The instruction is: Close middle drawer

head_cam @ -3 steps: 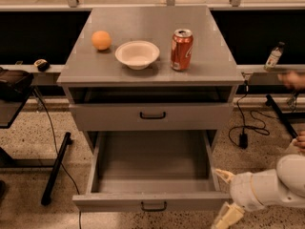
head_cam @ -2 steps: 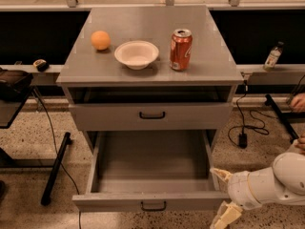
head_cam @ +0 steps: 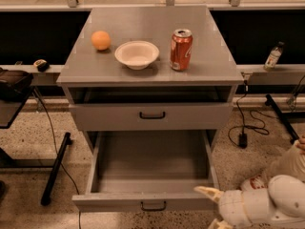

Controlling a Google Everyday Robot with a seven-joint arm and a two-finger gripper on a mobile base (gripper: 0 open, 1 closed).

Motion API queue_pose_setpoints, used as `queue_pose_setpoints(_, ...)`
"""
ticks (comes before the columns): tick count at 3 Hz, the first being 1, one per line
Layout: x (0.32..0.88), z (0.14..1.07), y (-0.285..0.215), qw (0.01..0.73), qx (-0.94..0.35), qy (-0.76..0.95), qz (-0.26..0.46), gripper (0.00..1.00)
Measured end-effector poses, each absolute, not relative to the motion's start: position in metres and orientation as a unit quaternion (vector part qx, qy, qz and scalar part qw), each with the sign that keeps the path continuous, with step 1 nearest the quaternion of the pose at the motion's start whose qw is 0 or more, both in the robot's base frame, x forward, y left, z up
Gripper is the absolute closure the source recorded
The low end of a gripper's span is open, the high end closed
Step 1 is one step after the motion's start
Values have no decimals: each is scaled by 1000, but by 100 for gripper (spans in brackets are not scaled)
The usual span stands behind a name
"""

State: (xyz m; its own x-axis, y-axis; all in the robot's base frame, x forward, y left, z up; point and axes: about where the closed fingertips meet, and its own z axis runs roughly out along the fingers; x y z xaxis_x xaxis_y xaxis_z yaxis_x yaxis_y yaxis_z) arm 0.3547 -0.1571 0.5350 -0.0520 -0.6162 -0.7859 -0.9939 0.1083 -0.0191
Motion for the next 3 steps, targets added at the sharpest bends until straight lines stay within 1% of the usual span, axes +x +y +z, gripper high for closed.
queue_pose_setpoints(1, 327, 515, -132, 360, -613, 635, 303, 38)
queue_pose_setpoints(2, 324, 513, -129, 364, -616, 629, 305, 62)
queue_pose_setpoints(3, 328, 495, -123, 353, -617, 635, 303, 85)
